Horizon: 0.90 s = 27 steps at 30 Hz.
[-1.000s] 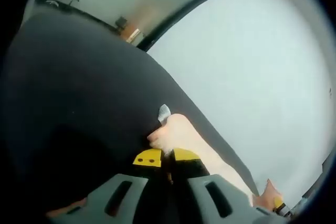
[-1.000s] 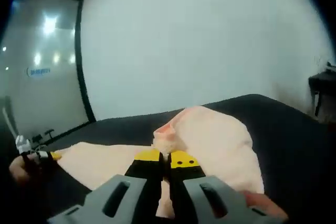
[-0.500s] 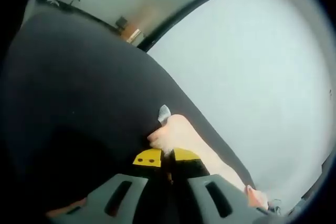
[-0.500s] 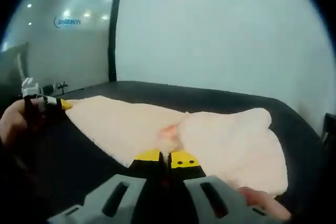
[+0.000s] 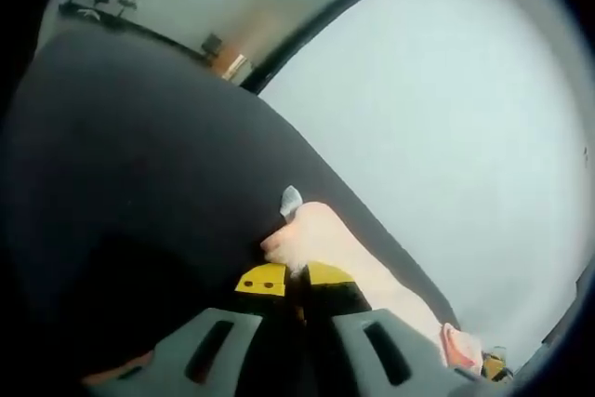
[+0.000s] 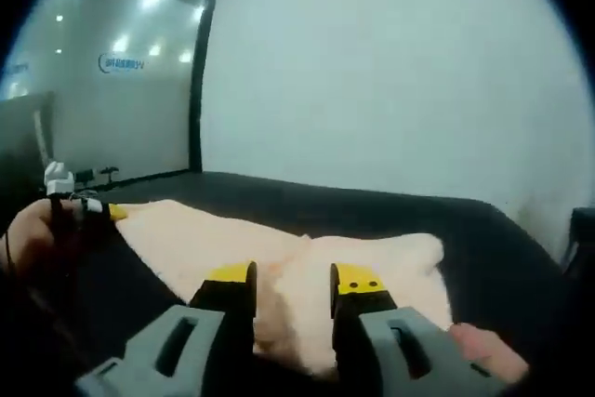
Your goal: Fold the towel on the table until its edges align and the towel forms a compact rectangular stack.
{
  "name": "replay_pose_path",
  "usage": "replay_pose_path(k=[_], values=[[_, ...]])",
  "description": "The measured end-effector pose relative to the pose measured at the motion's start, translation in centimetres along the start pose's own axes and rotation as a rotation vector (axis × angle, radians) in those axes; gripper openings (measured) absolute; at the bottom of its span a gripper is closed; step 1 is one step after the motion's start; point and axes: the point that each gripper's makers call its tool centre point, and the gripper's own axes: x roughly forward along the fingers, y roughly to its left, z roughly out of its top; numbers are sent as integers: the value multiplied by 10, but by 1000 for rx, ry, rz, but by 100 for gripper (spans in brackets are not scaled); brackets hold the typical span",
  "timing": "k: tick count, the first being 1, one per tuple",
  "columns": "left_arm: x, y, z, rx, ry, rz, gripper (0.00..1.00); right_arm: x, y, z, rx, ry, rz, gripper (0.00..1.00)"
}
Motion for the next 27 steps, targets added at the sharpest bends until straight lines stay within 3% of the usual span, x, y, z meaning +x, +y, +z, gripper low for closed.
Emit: replay_pose_path(k=[2, 4, 5, 6, 7, 8, 9, 10, 14, 16, 18, 20, 23, 24, 27], values=[[-1, 0, 0, -6, 0, -6, 9, 8, 23, -18, 6, 54, 93, 26], [-1, 0, 1, -14, -1, -11, 9, 17, 31, -48, -129, 147, 100, 26], [-1, -1, 1, -15, -1, -12, 9, 17, 30, -45, -167, 106, 86, 25], [-1, 0, 1, -11, 0, -12, 9, 11, 31, -36, -148, 57, 82, 25], [0, 0, 0, -5, 1, -11, 9, 0, 28, -35, -76, 82, 68, 26], [0, 0, 0, -3, 2, -11, 9, -10, 23, -27, -44, 58, 66, 27], [0, 0, 0, -3, 2, -12, 9, -21, 15, -16, -50, -4, 53, 26], [0, 0, 1, -8, 2, -13, 9, -33, 3, -10, -94, -36, 25, 25], [0, 0, 0, -3, 2, -8, 9, -74, -44, -28, -408, 0, -96, 21], [0, 0, -1, 11, 0, -2, 9, -86, -58, -38, -450, 32, -132, 19], [0, 0, -1, 18, -1, 1, 9, -88, -63, -39, -482, 22, -148, 18], [0, 0, 0, 21, -3, 1, 9, -84, -71, -44, -545, 62, -172, 18], [-1, 0, 0, 16, -3, -6, 9, -79, -65, -50, -668, 90, -142, 19], [-1, 0, 0, 6, -3, -12, 9, -82, -60, -47, -709, 69, -134, 19], [-1, 0, 1, -17, -3, -22, 9, -85, -64, -56, -732, 96, -148, 18]])
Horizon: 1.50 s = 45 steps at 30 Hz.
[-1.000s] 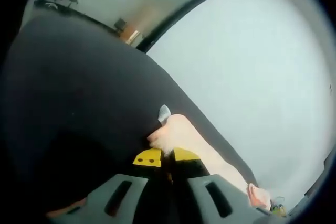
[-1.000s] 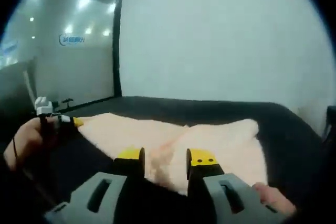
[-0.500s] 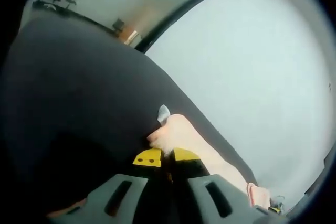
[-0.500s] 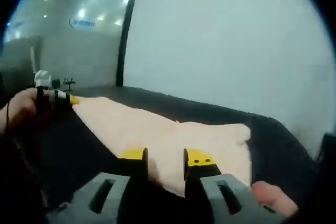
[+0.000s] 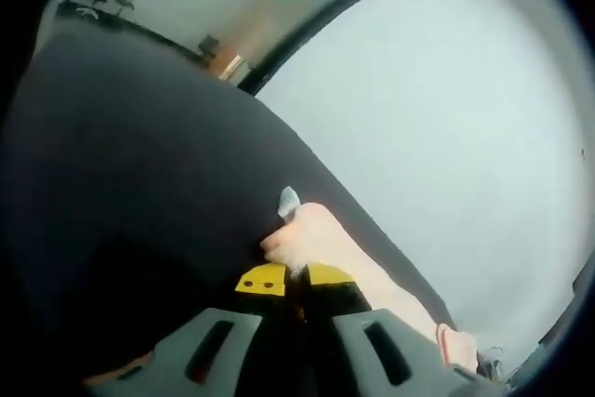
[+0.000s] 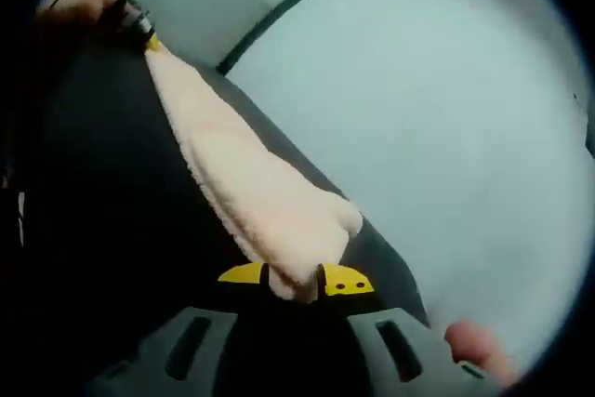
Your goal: Fold the towel on the table until its edges align and the towel forms a compact rectangular stack.
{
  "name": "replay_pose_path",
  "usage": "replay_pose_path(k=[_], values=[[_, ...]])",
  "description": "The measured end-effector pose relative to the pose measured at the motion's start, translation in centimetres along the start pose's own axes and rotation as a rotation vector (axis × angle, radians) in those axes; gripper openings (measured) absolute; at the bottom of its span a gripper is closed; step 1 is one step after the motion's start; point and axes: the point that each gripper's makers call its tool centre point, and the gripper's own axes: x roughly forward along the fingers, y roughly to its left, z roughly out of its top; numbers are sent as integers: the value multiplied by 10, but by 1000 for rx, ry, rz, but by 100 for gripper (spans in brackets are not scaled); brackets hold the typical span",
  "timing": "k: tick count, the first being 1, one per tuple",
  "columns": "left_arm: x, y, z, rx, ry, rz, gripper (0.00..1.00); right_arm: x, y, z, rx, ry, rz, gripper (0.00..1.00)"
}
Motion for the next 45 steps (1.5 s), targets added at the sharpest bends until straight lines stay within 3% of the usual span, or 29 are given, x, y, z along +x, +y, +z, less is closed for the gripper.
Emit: replay_pose_path(k=[2, 3, 4, 6, 9, 11, 12, 14, 15, 16, 17, 19, 21, 22, 25, 27, 30, 31, 32, 33, 35, 39, 41, 42, 43, 45], values=[[0, 0, -1, 11, 0, 6, 9, 5, -7, -4, -19, 8, -24, 9], [1, 0, -2, 29, 2, 11, 9, 6, -13, -3, 31, 0, -39, 1], [1, -1, -3, 40, 3, 13, 9, 7, -14, -1, 140, -13, -30, 0], [1, 0, -3, 47, 7, 12, 9, 4, -21, -11, 390, 34, -35, 0], [-1, 0, -4, 30, 9, 11, 9, 0, -42, -37, 606, 53, -109, 0], [-1, 0, -4, 29, 11, 10, 9, 2, -36, -46, 759, 70, -57, 1], [-1, 0, -4, 32, 12, 11, 9, 2, -34, -50, 717, 98, -49, 6], [0, 0, -5, 46, 15, 12, 9, 3, -33, -36, 483, 39, -35, 17], [-1, 0, -5, 50, 17, 12, 10, 0, -24, -25, 499, -3, 13, 21], [0, -1, -5, 52, 18, 11, 10, -5, -16, -15, 623, -43, 75, 25], [0, -1, -5, 55, 21, 11, 10, -11, -14, -6, 723, -80, 125, 30], [-1, -1, -6, 55, 27, 8, 10, -18, -25, 12, 828, -169, 173, 40], [0, -1, -7, 33, 39, 8, 11, -24, -52, 24, 874, -257, 113, 32], [0, -2, -7, 14, 44, 8, 12, -23, -67, 29, 837, -301, 64, 30], [0, -4, -8, -21, 62, 6, 16, -8, -99, 26, 699, -342, -74, 29], [0, -6, -6, -100, 71, 3, 19, 10, -111, 21, 678, -344, -138, 29], [3, 4, -3, -178, 73, 62, 13, 27, -111, 9, 700, -347, -140, 29], [3, 6, -2, -158, 79, 60, 9, 27, -102, 3, 703, -307, -99, 29], [4, 6, -2, -123, 82, 54, 8, 26, -99, 4, 761, -303, -59, 28], [4, 5, -2, -78, 89, 65, 7, 28, -104, 6, 775, -343, -61, 28], [0, -11, 6, -73, 12, 43, 7, 25, -105, 1, 818, -345, -54, 28], [-4, -57, 8, 139, -9, 7, 7, 21, -112, -8, 904, -351, -62, 27], [-6, -86, 6, 256, -19, -28, 7, 20, -113, -7, 903, -363, -69, 27], [-9, -110, -1, 362, -15, -53, 7, 20, -112, -4, 895, -373, -59, 27], [-12, -129, -9, 419, -7, -84, 7, 21, -111, -3, 896, -375, -51, 27], [-15, -163, -29, 448, 22, -149, 7, 21, -110, -2, 896, -380, -46, 27]])
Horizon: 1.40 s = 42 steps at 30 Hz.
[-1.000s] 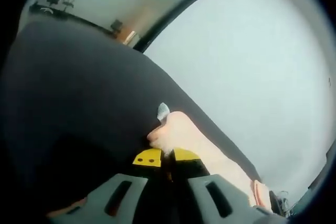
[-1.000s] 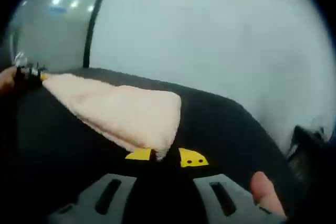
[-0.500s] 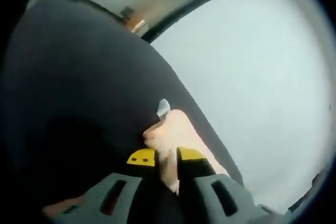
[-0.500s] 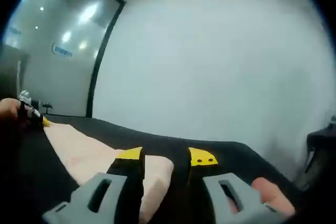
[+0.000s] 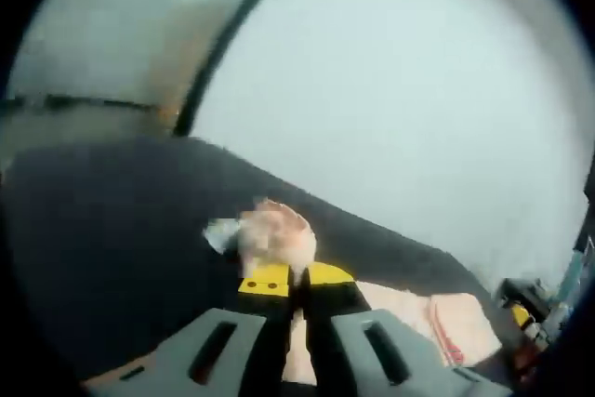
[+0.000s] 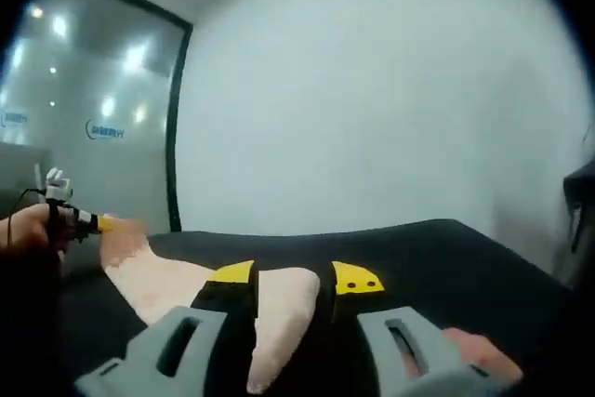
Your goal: Fold the towel on the table until its edges align and the towel forms a compact rectangular stack.
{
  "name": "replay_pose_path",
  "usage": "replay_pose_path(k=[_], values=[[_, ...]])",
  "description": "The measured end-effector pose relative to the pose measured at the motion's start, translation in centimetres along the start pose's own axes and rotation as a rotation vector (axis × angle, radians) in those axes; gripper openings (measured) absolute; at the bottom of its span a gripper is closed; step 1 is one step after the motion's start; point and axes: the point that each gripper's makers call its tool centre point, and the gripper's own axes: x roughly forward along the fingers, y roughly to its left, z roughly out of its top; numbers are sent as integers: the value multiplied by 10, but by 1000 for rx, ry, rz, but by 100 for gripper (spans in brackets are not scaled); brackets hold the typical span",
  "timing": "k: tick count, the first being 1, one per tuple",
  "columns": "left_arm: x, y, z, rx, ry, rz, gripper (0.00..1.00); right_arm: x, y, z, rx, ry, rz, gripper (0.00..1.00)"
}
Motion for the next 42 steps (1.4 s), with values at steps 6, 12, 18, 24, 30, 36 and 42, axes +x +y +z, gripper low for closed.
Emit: replay_pose_path(k=[6, 12, 18, 24, 30, 36, 42], values=[[7, -71, -50, 198, 119, -106, 7, 0, -2, -1, 41, 2, 7, 27], [16, -97, -97, 258, 213, -178, 7, -2, -3, -3, 59, 13, 4, 27], [11, -114, -132, 335, 254, -191, 7, -4, -2, -3, 55, 15, 3, 27], [-3, -127, -137, 325, 235, -193, 7, -3, -4, -6, 41, 26, -13, 27], [-8, -141, -139, 379, 242, -314, 8, -2, -7, -6, 43, 27, -20, 27], [-33, -171, -75, 131, 195, -427, 16, 0, -6, -10, 16, 47, -16, 27], [36, -111, -63, 454, 287, -249, 15, 4, -5, -12, 9, 57, -13, 27]])
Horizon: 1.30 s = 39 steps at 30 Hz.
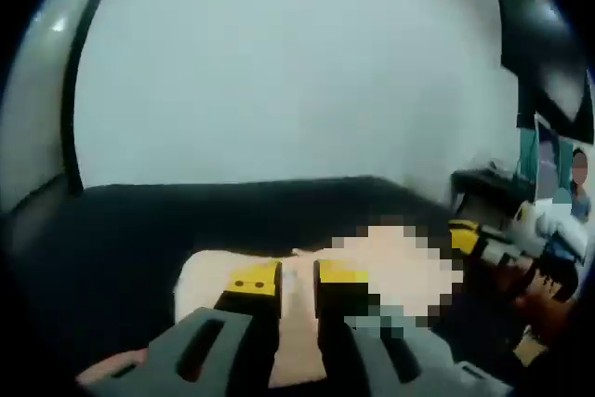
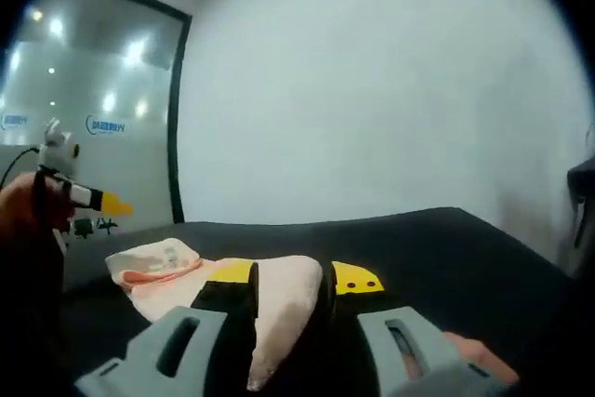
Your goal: Fold the towel on the table until its edges align and the towel forms a compact rectangular stack.
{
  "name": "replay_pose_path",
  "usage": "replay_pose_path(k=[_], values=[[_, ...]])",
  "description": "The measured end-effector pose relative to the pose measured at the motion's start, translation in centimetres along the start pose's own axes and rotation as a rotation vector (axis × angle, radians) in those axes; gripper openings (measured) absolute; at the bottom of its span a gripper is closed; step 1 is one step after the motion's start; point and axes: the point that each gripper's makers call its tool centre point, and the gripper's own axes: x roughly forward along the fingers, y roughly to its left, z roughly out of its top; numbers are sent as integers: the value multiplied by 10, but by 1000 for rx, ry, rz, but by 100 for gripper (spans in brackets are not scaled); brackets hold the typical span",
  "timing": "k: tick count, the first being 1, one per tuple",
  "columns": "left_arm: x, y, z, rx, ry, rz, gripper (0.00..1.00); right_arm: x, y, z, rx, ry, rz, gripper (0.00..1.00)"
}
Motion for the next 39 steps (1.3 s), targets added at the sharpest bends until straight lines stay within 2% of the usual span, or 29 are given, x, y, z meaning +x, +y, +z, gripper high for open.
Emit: replay_pose_path(k=[1, 2, 4, 5, 7, 9, 11, 14, 15, 16, 17, 18, 20, 21, 22, 24, 26, 27, 28, 29, 32, 33, 35, 37, 38, 39], values=[[15, 15, -13, -27, 41, -9, 14, -1, 0, 0, 0, 1, -1, 27], [23, 17, -23, -71, 64, -11, 14, -2, -1, 0, 0, 0, -3, 27], [30, -7, -36, -58, 69, -111, 14, -3, -3, 0, 5, 1, -12, 27], [32, -20, -42, -78, 76, -142, 14, -3, -4, -1, 8, 2, -15, 27], [39, -28, -48, -70, 75, -144, 14, 0, -5, -2, 6, 7, -17, 27], [48, -32, -57, -53, 100, -123, 14, 2, -1, -4, -5, 18, -7, 27], [59, -30, -55, -67, 93, -133, 14, 2, 1, -6, -16, 25, 0, 27], [58, -37, -47, -62, 84, -153, 14, 3, 1, -7, -19, 33, 2, 27], [58, -43, -39, -89, 53, -192, 14, 3, 1, -7, -17, 34, 0, 27], [56, -51, -35, -143, 50, -236, 14, 3, 0, -7, -14, 34, -2, 27], [50, -60, -35, -160, 53, -259, 14, 3, -1, -7, -12, 34, -4, 27], [49, -59, -35, -139, 55, -248, 14, 2, -1, -8, -10, 34, -5, 27], [46, -44, -37, -36, 65, -156, 14, 2, -1, -8, -11, 36, -5, 27], [47, -35, -32, -3, 43, -118, 15, 2, -1, -8, -11, 36, -4, 27], [47, -28, -29, -16, 30, -95, 15, 3, 0, -8, -13, 36, -3, 27], [53, -18, -33, -41, 34, -95, 15, 3, 0, -9, -14, 38, 0, 27], [60, -31, -58, -65, 128, -155, 10, 3, 0, -9, -17, 42, -1, 27], [63, -36, -64, -67, 125, -171, 6, 4, 0, -10, -17, 45, -2, 27], [65, -36, -57, -97, 74, -158, 6, 4, -1, -11, -19, 51, -8, 27], [65, -36, -58, -109, 89, -150, 5, 4, -3, -14, -22, 63, -19, 27], [63, -32, -54, -126, 79, -145, 5, 6, -11, -20, -12, 88, -54, 26], [59, -32, -51, -119, 70, -140, 6, 6, -14, -18, 35, 80, -71, 26], [49, -22, -27, -90, -29, -115, 8, 6, -23, -14, 148, 63, -104, 26], [23, -2, 0, -100, -187, -73, 9, 3, -32, -15, 225, 67, -134, 26], [15, 7, 6, -102, -232, -50, 9, 4, -36, -17, 258, 74, -146, 26], [0, 20, 12, -90, -311, -3, 9, 4, -39, -19, 284, 83, -161, 26]])
